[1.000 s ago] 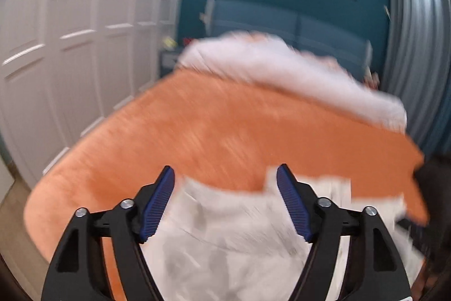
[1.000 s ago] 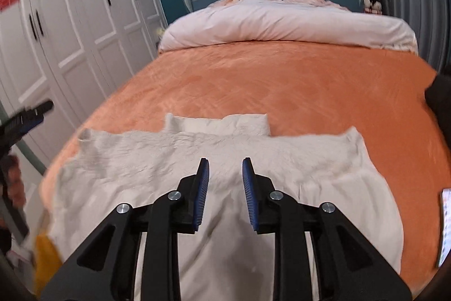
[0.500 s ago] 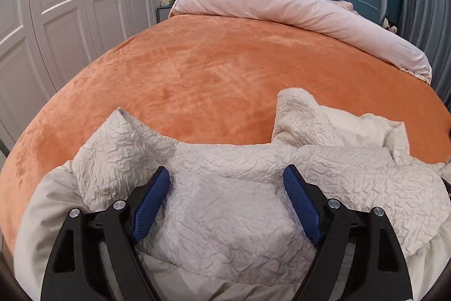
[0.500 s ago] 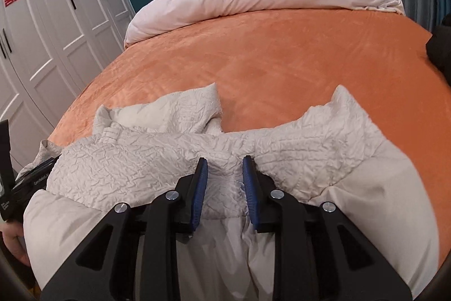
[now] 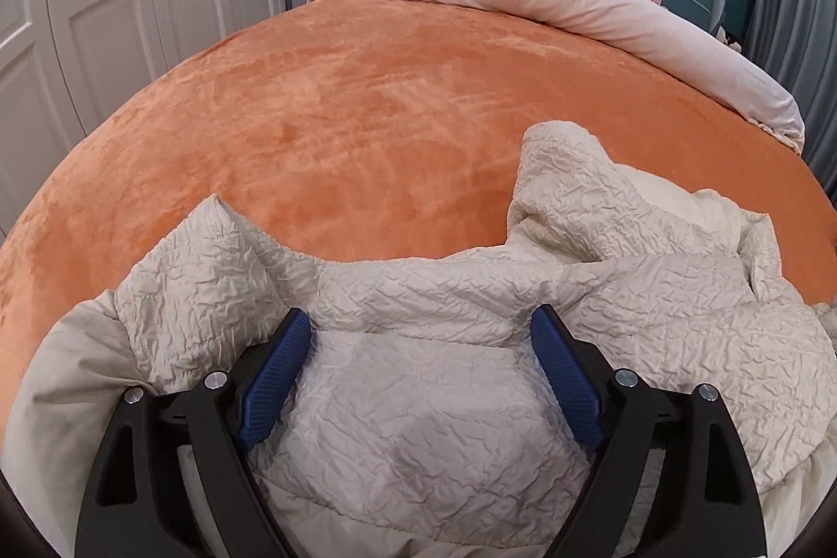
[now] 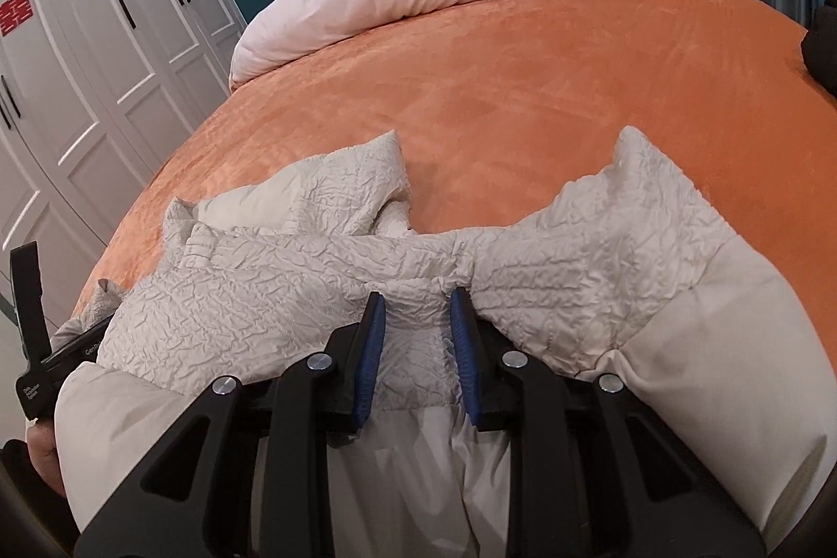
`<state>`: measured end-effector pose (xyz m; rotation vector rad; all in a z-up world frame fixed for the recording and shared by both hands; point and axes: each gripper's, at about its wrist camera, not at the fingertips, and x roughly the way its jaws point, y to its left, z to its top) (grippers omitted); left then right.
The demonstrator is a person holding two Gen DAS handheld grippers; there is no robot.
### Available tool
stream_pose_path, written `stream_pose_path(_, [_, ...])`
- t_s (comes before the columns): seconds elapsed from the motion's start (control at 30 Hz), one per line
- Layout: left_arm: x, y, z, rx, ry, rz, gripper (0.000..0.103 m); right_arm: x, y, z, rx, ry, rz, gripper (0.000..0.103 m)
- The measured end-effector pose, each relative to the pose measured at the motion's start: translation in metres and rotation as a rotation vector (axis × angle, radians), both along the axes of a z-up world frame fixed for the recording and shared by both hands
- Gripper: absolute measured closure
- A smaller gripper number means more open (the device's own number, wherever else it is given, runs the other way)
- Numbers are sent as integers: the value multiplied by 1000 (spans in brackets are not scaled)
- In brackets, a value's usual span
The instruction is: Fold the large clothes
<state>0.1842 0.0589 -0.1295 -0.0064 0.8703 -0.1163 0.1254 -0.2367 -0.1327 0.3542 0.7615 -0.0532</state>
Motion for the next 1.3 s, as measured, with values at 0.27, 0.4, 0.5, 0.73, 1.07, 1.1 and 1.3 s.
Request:
stream_pose_path(0.27, [-39,3,63,-69,-46,-40,22,-18,23,60,-28,-10,20,75])
stream_pose_path(0.4, [-81,-15,85,-150,-37,-133,20,-34,73,80,-52,-36,155,75])
stream_pose_path(0.5, [-90,-34,65,-84,-19,-153,18,-25,109,54,-146,49,238,75])
stream_pose_path(0.73, [-88,-39,41,-9,-73,-152,9,-21,98,32,-113,63,250,78])
stream_pose_path(1.07, [-15,47,69,30,-92,84,11,-9,-27,58,-152,49,-93,75])
stream_pose_path(1.1, [-7,52,63,45,-77,98,11,-6,-41,47,-147,77,-118,76])
stream_pose_path(1.3, [15,68,17,40,24,150,8,-6,-57,5,-99,105,-119,75])
